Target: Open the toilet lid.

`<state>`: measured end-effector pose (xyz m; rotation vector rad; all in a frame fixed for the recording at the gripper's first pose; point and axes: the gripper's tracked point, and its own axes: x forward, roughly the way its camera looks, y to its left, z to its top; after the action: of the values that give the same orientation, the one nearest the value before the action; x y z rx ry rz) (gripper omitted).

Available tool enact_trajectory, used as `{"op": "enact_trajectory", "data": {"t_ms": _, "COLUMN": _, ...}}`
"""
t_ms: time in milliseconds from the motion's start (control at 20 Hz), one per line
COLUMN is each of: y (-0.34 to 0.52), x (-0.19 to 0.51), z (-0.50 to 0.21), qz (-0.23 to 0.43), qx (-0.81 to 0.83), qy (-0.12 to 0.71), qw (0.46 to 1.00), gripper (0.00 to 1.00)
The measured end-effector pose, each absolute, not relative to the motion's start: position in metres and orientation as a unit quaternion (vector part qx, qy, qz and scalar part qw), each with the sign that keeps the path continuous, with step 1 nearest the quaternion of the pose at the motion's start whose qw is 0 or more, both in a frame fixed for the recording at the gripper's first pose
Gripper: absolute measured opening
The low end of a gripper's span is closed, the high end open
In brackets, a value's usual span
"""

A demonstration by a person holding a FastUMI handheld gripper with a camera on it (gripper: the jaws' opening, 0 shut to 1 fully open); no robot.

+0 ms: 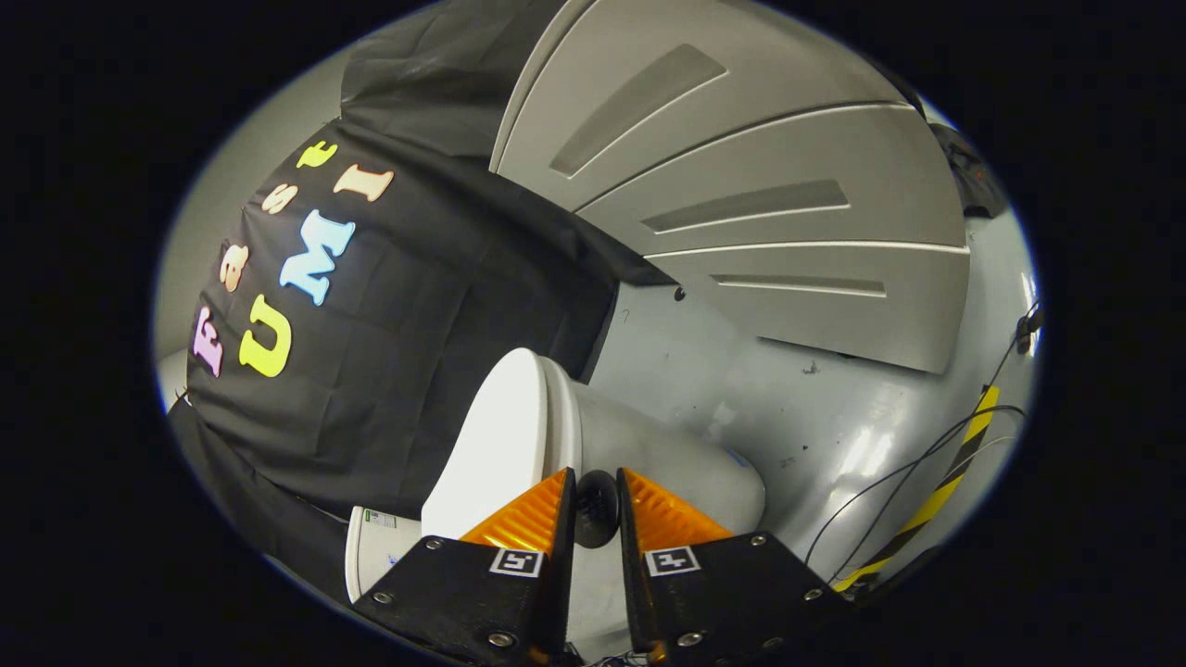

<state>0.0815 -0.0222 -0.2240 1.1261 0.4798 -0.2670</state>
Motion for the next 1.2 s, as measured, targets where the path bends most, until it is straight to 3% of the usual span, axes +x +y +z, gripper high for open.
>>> {"op": "enact_trajectory", "data": {"t_ms": 300, "y": -0.025, "x": 0.084, "z": -0.214, "qz": -0.119, "qx": 0.552, "qy": 0.209, "qw": 0.798, "gripper": 0.04}}
{"op": "enact_trajectory", "data": {"t_ms": 400, "y": -0.025, "x": 0.084, "z": -0.213, "qz": -0.121, "qx": 0.539, "qy": 0.213, "qw": 0.806, "gripper": 0.01}}
{"op": "enact_trajectory", "data": {"t_ms": 800, "y": -0.023, "x": 0.084, "z": -0.203, "qz": -0.126, "qx": 0.516, "qy": 0.258, "qw": 0.807, "gripper": 0.00}}
{"op": "enact_trajectory", "data": {"t_ms": 1200, "y": -0.021, "x": 0.090, "z": -0.159, "qz": -0.116, "qx": 0.470, "qy": 0.246, "qw": 0.839, "gripper": 0.00}}
